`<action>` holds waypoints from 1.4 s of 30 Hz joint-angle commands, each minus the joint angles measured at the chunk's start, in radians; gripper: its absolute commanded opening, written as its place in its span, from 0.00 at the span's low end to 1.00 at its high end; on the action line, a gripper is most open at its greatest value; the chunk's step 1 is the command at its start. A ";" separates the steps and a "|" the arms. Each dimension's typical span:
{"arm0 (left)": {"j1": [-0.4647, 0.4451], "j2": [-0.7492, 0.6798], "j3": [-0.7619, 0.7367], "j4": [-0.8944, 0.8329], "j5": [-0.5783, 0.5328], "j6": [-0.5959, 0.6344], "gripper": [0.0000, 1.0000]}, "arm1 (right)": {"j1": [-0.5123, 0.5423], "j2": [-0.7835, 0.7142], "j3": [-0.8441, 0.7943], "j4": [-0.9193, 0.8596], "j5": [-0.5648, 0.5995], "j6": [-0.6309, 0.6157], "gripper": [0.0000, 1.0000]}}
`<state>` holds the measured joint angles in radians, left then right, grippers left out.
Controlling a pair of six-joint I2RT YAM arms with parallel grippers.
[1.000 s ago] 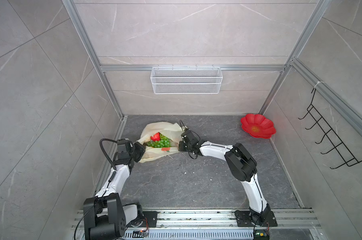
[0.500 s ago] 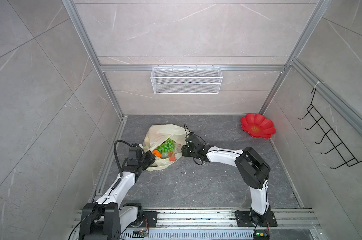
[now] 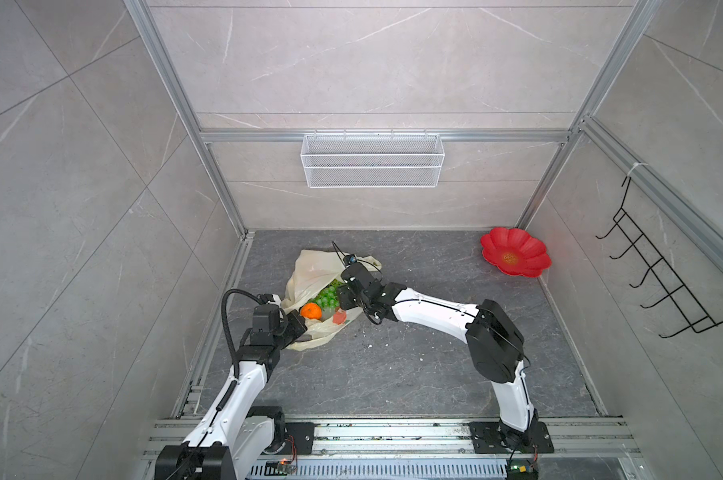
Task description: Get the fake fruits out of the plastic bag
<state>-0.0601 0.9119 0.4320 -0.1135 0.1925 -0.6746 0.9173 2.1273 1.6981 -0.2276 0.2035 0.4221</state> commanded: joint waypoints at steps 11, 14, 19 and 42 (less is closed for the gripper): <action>0.001 -0.096 -0.049 -0.034 -0.003 0.108 0.00 | -0.028 0.510 0.866 -0.423 0.041 -0.095 0.54; 0.001 -0.132 -0.069 -0.027 0.015 0.124 0.00 | -0.060 0.606 1.070 -0.477 0.004 -0.091 0.53; 0.001 -0.178 -0.094 -0.001 0.025 0.135 0.00 | -0.123 0.652 1.149 -0.486 -0.060 -0.025 0.52; 0.000 0.098 -0.007 0.126 0.051 0.139 0.00 | -0.056 -0.122 0.041 -0.130 -0.180 -0.028 0.79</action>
<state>-0.0601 1.0054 0.3946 -0.0391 0.2134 -0.5606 0.8680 2.1300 1.8629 -0.4587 0.0338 0.3740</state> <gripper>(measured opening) 0.055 0.791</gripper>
